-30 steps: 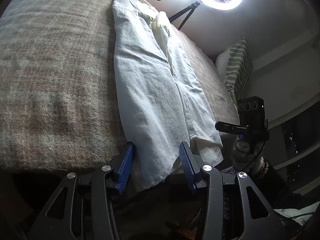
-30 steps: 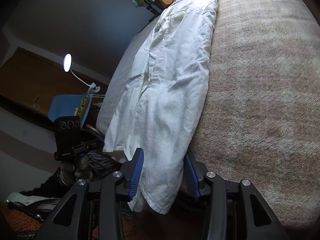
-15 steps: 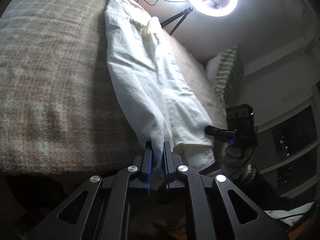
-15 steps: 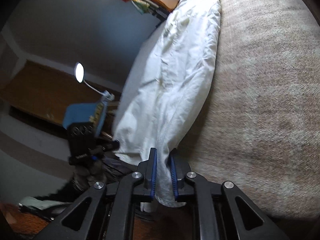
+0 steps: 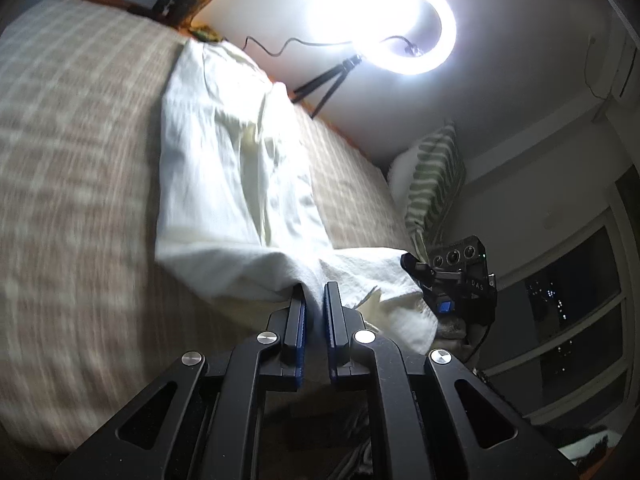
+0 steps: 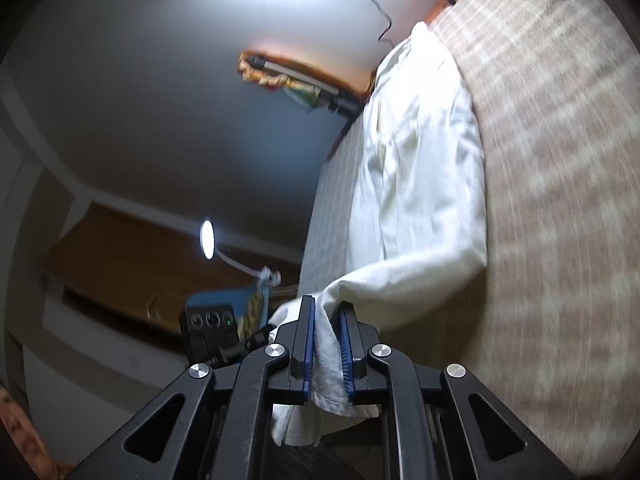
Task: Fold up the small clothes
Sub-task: 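Grasp the shirt hem with both grippers and lift it, then fold the hem up toward the collar with both grippers, release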
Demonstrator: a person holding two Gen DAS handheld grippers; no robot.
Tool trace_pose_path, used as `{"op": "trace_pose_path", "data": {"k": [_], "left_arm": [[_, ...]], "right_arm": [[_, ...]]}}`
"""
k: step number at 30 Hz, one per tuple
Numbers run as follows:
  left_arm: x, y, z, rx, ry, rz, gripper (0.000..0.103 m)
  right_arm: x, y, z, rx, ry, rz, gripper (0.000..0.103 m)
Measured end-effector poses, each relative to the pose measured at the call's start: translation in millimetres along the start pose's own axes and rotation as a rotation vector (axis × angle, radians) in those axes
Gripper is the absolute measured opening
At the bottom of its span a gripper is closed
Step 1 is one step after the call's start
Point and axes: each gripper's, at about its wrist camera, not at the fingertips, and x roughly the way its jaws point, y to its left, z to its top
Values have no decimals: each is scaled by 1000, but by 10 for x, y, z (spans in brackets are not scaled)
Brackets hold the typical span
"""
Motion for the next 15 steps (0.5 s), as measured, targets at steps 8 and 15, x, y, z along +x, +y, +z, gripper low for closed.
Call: {"op": "trace_pose_path", "data": {"k": [8, 15], "left_arm": [[245, 174, 519, -13, -16, 55, 7], [510, 497, 754, -70, -22, 133, 7]], "right_arm": [[278, -140, 648, 110, -53, -103, 10], [530, -460, 901, 223, -65, -171, 10]]}}
